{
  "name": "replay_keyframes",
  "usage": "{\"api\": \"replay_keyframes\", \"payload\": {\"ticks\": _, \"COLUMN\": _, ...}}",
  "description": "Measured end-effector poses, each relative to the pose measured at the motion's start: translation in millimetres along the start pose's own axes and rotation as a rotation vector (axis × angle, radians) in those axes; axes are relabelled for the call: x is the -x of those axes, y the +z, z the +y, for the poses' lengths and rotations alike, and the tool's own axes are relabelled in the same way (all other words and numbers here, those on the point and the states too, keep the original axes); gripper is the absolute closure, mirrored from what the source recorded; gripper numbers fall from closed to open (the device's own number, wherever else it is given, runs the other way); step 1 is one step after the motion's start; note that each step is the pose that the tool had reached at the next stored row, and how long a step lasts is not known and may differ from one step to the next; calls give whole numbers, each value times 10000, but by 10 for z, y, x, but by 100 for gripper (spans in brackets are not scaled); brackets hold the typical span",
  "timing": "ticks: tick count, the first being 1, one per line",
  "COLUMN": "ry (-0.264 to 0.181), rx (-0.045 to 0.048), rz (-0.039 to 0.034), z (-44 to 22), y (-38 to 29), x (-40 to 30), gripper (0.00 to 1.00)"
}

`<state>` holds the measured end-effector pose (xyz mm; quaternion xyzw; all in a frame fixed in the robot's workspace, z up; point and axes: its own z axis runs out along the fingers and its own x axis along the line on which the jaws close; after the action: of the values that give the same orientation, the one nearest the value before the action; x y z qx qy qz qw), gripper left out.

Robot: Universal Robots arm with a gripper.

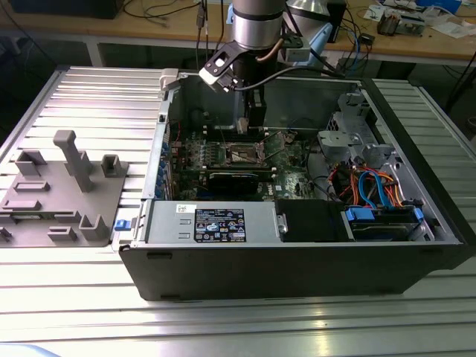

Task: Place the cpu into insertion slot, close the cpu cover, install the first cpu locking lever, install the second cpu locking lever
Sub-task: 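Place the cpu into insertion slot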

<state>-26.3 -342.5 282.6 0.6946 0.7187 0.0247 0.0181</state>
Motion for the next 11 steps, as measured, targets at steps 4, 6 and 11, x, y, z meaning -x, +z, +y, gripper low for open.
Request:
{"api": "replay_keyframes", "payload": {"ticks": 4, "ry": -15, "rx": 0, "rz": 2, "z": -1, "y": 19, "x": 0, "gripper": 45}}
{"api": "replay_keyframes", "payload": {"ticks": 6, "ry": -16, "rx": 1, "rz": 2, "z": -2, "y": 35, "x": 0, "gripper": 45}}
{"api": "replay_keyframes", "payload": {"ticks": 11, "ry": -16, "rx": 0, "rz": 2, "z": -3, "y": 58, "x": 0, "gripper": 45}}
